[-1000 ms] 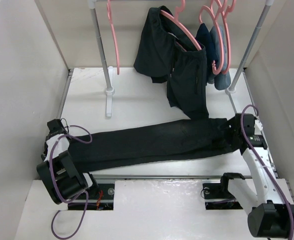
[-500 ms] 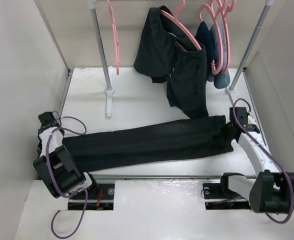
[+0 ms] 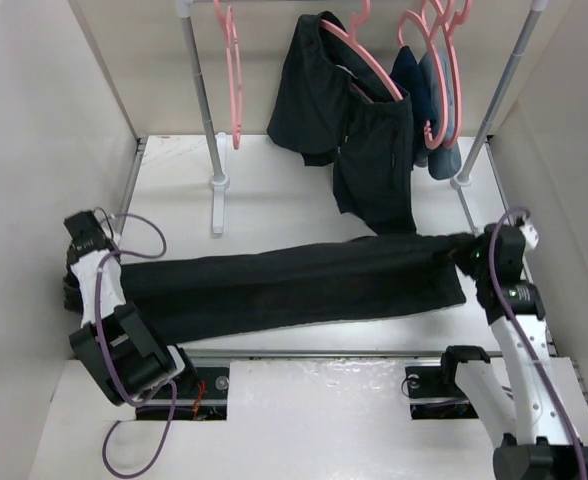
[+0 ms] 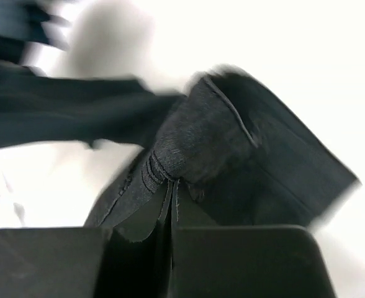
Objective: Place the trousers on the hanger
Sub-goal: Fold the trousers at the center of the board.
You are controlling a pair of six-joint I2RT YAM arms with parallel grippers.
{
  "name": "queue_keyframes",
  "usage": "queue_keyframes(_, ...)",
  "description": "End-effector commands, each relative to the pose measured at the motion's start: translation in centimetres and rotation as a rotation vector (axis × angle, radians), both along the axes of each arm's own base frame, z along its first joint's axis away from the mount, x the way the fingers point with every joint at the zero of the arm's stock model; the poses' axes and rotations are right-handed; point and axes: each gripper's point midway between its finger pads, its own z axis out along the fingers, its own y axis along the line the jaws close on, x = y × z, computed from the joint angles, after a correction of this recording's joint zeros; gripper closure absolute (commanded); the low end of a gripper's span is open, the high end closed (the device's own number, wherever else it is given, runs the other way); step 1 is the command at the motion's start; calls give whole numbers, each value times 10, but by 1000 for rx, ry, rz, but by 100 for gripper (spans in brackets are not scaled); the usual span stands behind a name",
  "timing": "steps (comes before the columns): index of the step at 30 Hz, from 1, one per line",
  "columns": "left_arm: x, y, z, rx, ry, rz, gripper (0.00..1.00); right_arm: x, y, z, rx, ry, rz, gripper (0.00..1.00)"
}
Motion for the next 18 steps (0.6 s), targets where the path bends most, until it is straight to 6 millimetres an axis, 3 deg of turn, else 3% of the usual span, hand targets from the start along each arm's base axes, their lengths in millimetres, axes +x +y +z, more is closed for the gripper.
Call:
queue_keyframes(1, -56, -2, -29, 62, 230, 58, 100, -42, -20, -73, 76, 202, -238, 85)
queue_keyframes(2, -66, -6, -39, 57, 272, 57, 100, -51, -17, -94, 107, 242, -255, 62)
queue_keyframes(3, -75, -11, -51, 39, 316, 56, 94, -52, -14, -103, 159, 255, -290, 37)
queue_keyframes(4, -88, -19, -65, 14, 374, 55, 85, -54, -12, -109, 180, 270, -299, 1)
queue_keyframes(7, -92, -23, -76, -10, 389, 55, 51, -57, -7, -124, 208, 351, -307, 0)
queue_keyframes(8, -91, -23, -79, -16, 375, 63, 48, -55, -4, -123, 217, 361, -298, 0)
queue_keyframes(11, -78, -20, -72, -31, 320, 75, 39, -51, 0, -134, 231, 407, -287, 0)
queue_keyframes(14, -74, -22, -68, -61, 303, 76, 37, -50, 5, -151, 248, 442, -273, 0)
queue_keyframes(18, -73, -21, -62, -48, 299, 55, 36, -41, 6, -155, 248, 451, -260, 0)
